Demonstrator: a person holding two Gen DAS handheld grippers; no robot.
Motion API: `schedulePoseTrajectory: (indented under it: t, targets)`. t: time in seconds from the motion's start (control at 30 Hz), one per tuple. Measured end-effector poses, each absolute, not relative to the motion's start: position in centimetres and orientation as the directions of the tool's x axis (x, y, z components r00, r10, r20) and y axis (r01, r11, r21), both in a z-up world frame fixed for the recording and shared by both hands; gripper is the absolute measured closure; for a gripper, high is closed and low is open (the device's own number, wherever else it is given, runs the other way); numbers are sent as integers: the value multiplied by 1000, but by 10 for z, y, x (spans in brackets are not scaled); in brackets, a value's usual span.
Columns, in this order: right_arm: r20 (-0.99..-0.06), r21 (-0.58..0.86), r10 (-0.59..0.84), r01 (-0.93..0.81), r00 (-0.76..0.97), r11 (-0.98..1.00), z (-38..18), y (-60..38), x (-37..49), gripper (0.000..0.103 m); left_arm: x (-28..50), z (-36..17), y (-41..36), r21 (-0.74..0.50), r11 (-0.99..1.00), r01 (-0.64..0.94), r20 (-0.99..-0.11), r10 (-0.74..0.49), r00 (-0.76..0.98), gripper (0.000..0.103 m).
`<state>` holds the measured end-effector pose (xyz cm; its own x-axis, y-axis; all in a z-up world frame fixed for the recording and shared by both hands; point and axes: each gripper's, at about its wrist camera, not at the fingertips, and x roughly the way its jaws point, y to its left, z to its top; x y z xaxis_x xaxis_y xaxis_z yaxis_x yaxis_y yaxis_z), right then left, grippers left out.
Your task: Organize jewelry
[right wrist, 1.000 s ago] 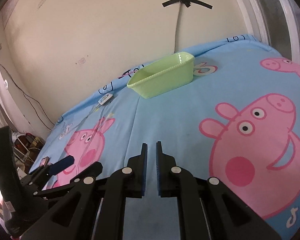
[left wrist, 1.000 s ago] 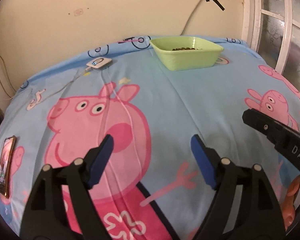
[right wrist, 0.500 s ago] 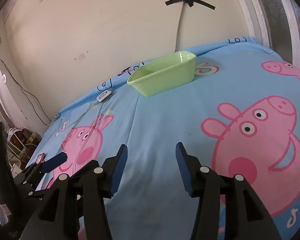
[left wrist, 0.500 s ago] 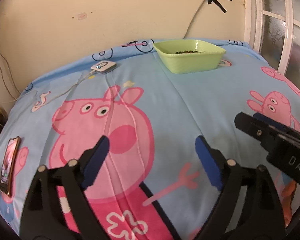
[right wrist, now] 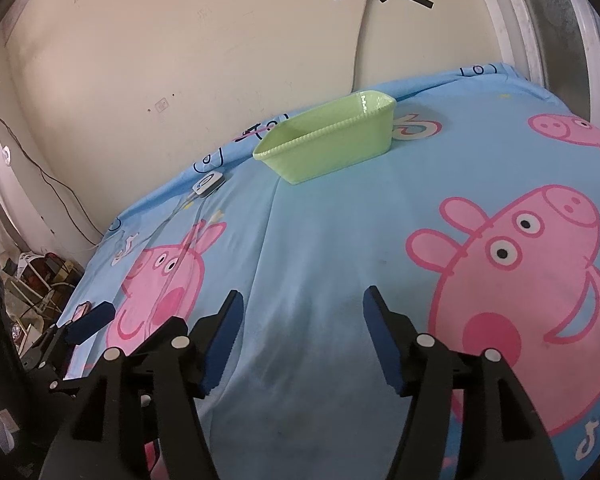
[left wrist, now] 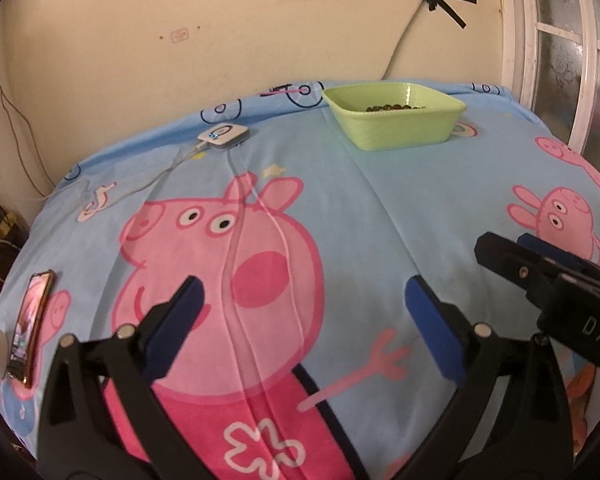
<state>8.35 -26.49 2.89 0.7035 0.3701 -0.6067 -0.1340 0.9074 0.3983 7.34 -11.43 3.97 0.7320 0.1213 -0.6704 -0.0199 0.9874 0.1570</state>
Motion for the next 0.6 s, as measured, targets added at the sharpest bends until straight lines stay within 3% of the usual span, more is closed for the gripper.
schedulePoseTrajectory:
  t: [0.6]
  targets:
    - [-605, 421, 392, -140, 693, 896, 28, -267, 86, 62, 76, 37, -112, 162, 987, -16, -676, 122, 727, 6]
